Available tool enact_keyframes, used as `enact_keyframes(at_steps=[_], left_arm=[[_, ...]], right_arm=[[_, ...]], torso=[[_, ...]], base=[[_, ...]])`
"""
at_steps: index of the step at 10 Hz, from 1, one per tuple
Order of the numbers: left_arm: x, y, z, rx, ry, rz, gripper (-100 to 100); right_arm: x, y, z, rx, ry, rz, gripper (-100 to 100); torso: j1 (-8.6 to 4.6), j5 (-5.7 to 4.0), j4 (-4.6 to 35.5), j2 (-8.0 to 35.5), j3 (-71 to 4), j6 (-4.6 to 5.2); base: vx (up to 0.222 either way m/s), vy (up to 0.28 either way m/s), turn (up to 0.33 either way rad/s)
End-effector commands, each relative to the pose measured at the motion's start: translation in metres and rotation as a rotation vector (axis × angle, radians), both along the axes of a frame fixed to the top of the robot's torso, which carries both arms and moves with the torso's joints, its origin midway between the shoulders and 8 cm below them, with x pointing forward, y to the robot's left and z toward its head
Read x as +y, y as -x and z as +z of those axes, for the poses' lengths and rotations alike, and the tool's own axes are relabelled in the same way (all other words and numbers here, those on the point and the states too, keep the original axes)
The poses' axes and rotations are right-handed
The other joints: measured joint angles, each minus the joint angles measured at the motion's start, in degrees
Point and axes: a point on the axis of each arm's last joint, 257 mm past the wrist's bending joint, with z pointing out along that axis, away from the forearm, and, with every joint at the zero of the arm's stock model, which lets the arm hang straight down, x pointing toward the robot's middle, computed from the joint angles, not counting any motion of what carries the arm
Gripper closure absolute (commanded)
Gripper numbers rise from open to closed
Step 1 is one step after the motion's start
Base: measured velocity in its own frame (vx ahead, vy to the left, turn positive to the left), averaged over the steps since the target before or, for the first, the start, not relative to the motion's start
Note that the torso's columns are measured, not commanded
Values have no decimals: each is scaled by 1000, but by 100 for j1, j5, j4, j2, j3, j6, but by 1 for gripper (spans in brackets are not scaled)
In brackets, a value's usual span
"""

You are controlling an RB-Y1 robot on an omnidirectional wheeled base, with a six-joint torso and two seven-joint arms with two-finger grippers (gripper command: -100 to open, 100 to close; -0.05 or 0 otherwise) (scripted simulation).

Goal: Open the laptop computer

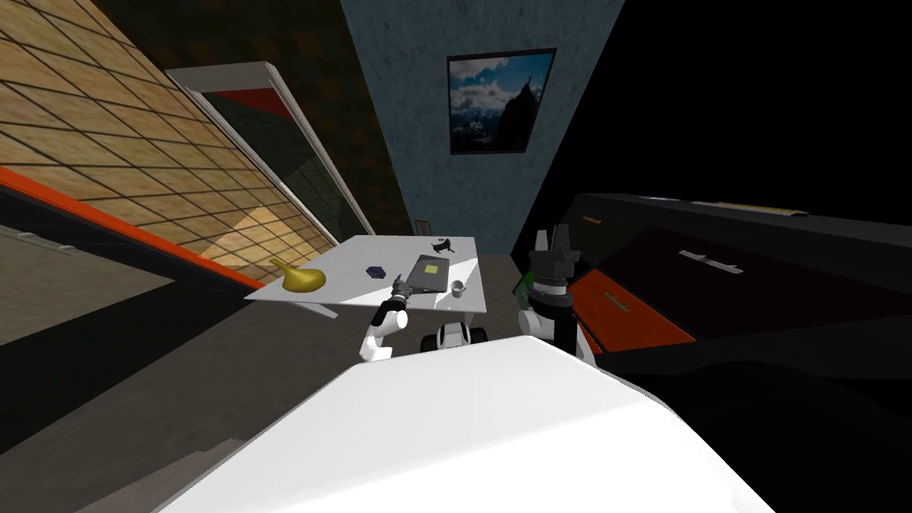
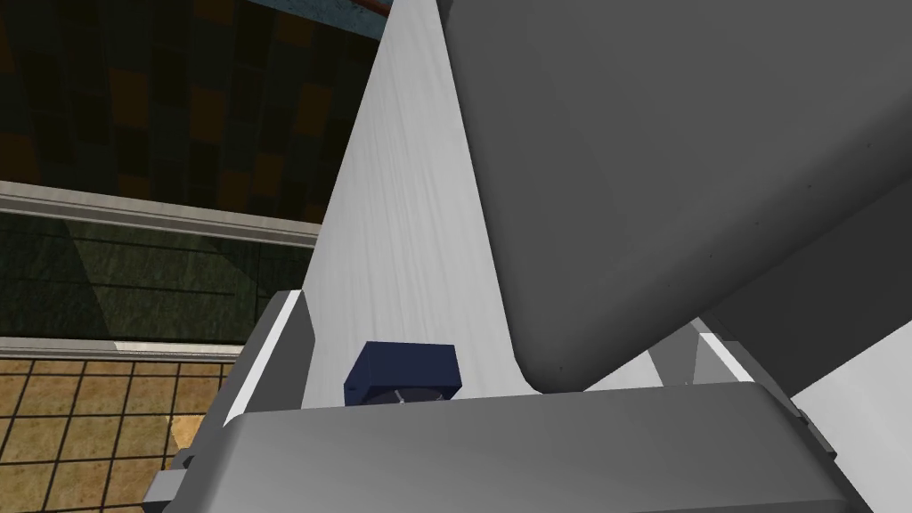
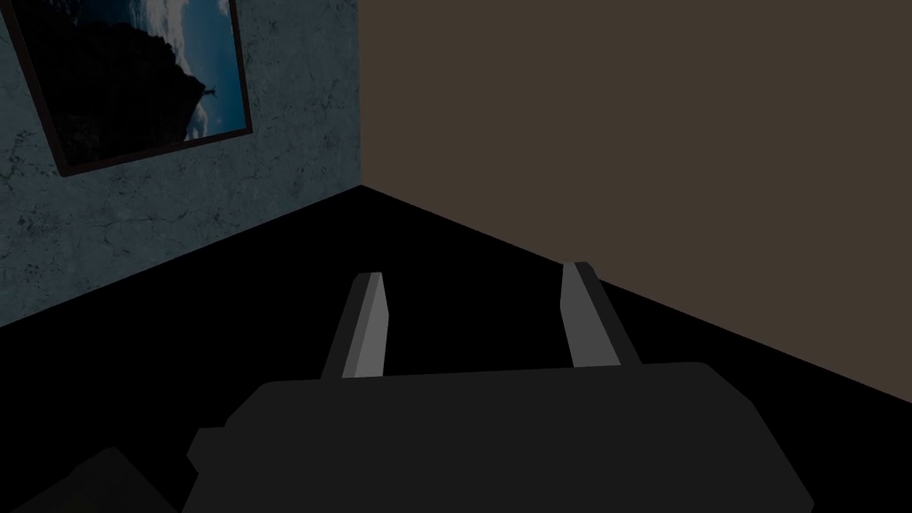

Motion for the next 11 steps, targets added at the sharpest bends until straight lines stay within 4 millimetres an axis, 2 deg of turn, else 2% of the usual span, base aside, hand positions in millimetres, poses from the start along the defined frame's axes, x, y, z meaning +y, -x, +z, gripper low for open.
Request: enact_keyframes(at_steps=[1,4,5,6,11], left_arm=[[2,0,16,-1,0,-5,-100],[5,1,33,-1,-1,-9,-100],[4,0,30,-4,-4,-7,-100],[4,1,30,-1,-3,-8,0],[4,1,29,1,-3,-8,0]], right_arm=[[0,0,0,0,0,0,0],[0,0,0,0,0,0,0],[0,0,0,0,0,0,0],[0,0,0,0,0,0,0],[0,0,0,0,0,0,0]], torso=[[16,4,0,-1,-1,-2],[20,8,-6,-9,-6,-3],[18,9,-7,-10,-7,-1],[18,8,-8,-10,-6,-1],[16,7,-11,-8,-4,-5]], base=[[0,-22,9],[4,-13,13],[2,-6,3],[0,0,0],[0,0,0]])
